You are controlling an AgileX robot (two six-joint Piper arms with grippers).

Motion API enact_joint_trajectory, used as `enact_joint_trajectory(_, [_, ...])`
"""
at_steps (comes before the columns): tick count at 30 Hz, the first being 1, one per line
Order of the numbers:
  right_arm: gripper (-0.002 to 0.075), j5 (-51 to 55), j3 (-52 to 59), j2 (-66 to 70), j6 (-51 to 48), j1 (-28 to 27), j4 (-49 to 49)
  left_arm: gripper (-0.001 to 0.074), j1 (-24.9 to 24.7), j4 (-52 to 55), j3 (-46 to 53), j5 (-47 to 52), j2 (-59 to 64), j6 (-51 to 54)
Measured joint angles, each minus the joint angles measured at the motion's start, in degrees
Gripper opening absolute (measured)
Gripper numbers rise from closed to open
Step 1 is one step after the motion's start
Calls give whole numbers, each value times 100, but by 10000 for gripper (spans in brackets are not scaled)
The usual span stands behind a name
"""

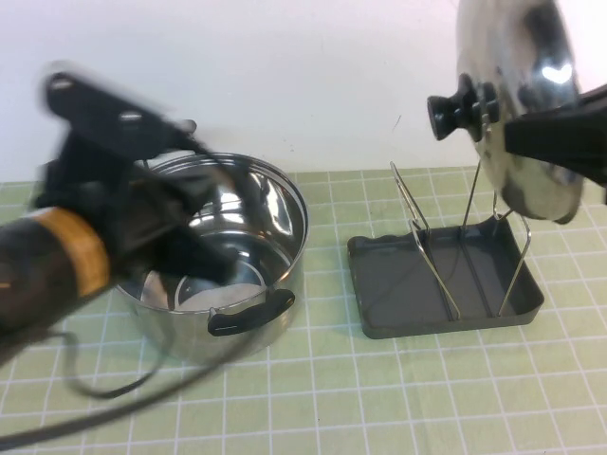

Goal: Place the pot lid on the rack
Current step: Place the pot lid on the pot rack

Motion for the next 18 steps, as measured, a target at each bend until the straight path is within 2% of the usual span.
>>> enact_joint_trajectory(4, [45, 44, -56, 557, -197, 0, 49, 2, 0, -377, 0, 1278, -520, 23])
enact_joint_trajectory(7, [45, 117, -56, 1007, -470, 67, 244, 1, 0, -587, 10, 1819, -880, 98])
enact_joint_trajectory(13, [45, -8, -61, 1527, -997, 196, 759, 1, 0, -646, 428, 1873, -1575, 185])
enact_joint_trajectory(18, [45, -101, -70, 1864, -1035, 205, 571, 1, 0, -808, 1001, 1707, -2006, 130])
